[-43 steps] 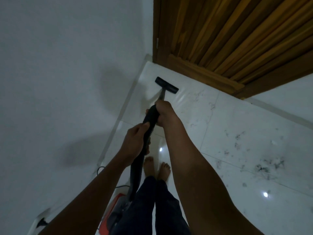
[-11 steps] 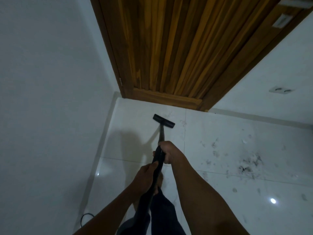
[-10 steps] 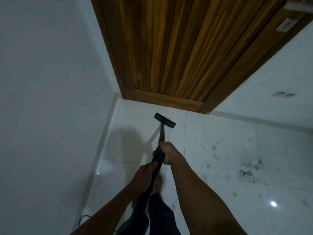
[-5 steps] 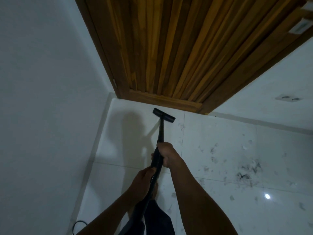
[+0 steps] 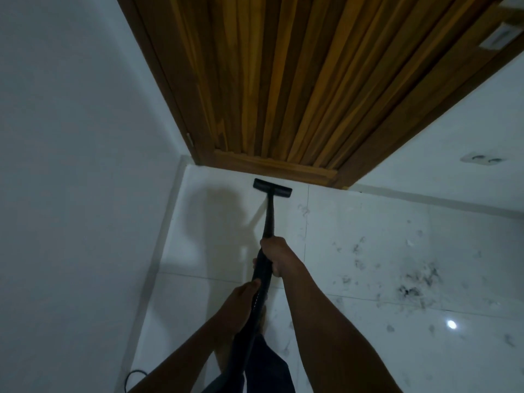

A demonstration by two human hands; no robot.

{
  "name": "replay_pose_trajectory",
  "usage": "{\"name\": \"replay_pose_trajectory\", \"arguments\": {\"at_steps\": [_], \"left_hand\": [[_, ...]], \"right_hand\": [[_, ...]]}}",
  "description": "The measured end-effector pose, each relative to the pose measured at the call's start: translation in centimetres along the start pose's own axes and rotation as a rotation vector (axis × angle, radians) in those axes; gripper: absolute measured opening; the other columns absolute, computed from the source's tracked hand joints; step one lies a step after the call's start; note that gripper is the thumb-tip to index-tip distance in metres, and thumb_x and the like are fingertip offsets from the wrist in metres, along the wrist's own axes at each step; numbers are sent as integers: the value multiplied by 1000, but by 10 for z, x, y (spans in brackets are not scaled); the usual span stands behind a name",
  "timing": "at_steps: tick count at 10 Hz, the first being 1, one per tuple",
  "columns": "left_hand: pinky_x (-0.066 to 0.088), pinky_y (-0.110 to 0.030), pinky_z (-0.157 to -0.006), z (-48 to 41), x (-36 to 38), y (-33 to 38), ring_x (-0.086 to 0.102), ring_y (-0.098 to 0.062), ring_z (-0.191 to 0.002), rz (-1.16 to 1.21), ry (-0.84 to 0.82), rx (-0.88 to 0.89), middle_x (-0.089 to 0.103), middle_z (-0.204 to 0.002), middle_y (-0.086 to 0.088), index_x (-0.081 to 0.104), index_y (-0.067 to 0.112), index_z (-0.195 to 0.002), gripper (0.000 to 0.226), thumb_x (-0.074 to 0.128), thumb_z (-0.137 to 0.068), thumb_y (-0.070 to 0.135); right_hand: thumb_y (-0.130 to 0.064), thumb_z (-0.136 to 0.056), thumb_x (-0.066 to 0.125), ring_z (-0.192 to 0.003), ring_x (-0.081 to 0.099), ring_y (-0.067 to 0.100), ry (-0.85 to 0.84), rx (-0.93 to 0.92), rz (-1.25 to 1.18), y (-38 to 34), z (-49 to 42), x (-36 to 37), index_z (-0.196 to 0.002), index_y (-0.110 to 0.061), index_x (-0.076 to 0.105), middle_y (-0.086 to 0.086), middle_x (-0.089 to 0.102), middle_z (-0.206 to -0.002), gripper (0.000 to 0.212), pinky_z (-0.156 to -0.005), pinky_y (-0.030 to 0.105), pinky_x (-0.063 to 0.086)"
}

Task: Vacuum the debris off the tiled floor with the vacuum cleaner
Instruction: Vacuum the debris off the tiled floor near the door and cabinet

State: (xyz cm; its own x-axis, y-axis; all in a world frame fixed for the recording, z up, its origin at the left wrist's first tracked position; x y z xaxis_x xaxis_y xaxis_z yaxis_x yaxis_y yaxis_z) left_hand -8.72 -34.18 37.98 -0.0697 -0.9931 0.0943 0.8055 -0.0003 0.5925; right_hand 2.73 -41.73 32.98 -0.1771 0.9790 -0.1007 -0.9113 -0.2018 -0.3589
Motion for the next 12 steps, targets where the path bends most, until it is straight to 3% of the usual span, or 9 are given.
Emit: {"name": "replay_pose_trajectory", "arguments": {"at_steps": [1, 3, 5, 7, 8, 9, 10, 11, 12], "left_hand": [[48, -33, -59, 1, -5, 0, 56, -22, -54, -29, 51, 16, 60, -64, -10, 60, 4, -86, 51, 33, -106, 42], [46, -36, -56, 41, -30, -9, 53, -23, -50, -44, 143, 83, 55, -58, -10, 63, 6, -80, 49, 38, -105, 39], [47, -33, -50, 110, -47, -49, 53, -25, -48, -50, -1, 44, 56, -59, -11, 60, 2, -86, 49, 37, -104, 41], [46, -31, -48, 172, -58, -73, 52, -25, -49, -125, -45, 33, 52, -61, -16, 57, 0, -84, 48, 38, -103, 39], [46, -31, -48, 186, -58, -82, 52, -26, -48, -163, -36, 40, 53, -60, -17, 59, -1, -84, 49, 38, -103, 39], [48, -32, -49, 192, -52, -95, 54, -27, -49, -181, -38, 53, 54, -61, -17, 60, -2, -87, 51, 39, -102, 42], [48, -33, -49, 195, -44, -109, 54, -26, -49, -177, -34, 53, 55, -59, -14, 61, -1, -85, 52, 40, -102, 44], [48, -33, -50, 196, -30, -124, 54, -25, -50, -186, -25, 33, 56, -60, -14, 62, 0, -86, 55, 41, -101, 49], [49, -34, -52, 199, -15, -137, 56, -26, -53, -213, 20, 17, 59, -63, -13, 64, 0, -87, 58, 42, -100, 52]], "right_hand": [[-9, -101, 44, -64, 60, 29, -2, -19, -10, -1, 4, 4, -143, -2, 36, 25, 57, -111, 44, -53, 37, 54], [-9, -101, 43, -65, 62, 27, -33, -77, -109, 17, 48, 25, -137, 0, 40, 22, 58, -100, 38, -58, 37, 56], [-9, -100, 41, -65, 61, 28, -109, -97, -264, 73, 108, 57, -135, -4, 38, 20, 55, -89, 36, -62, 39, 56], [-12, -101, 42, -70, 61, 29, -164, -69, -382, 128, 151, 78, -135, -4, 39, 18, 55, -86, 35, -86, 46, 54], [-11, -102, 38, -81, 57, 26, -197, -61, -448, 146, 163, 81, -115, -9, 44, 10, 50, -85, 15, -98, 40, 49], [-11, -99, 37, -79, 56, 21, -176, -98, -360, 163, 166, 81, -88, -12, 46, 5, 49, -86, 14, -97, 43, 49], [-10, -99, 38, -86, 57, 25, -150, -78, -353, 183, 162, 74, -100, -10, 44, 6, 49, -86, 7, -88, 41, 51], [-10, -100, 36, -75, 55, 21, -140, -86, -349, 200, 159, 64, -103, -10, 43, 6, 49, -87, 8, -67, 35, 52], [-25, -103, 42, -81, 57, 24, -118, 55, -493, 227, 155, 54, -103, -6, 49, 13, 55, -93, 20, -49, 35, 52]]}}
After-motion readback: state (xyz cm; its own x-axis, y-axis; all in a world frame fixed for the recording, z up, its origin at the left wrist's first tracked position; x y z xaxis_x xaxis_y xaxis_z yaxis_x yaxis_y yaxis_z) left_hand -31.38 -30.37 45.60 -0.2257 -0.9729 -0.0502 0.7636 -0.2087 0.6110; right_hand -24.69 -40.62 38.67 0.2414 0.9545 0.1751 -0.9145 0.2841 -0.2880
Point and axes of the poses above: each hand's wrist, its own z-axis away from the middle knuckle, its own x-axis out of the palm, y = z × x, the point moved 8 cm from there along -z, towards the middle knuckle
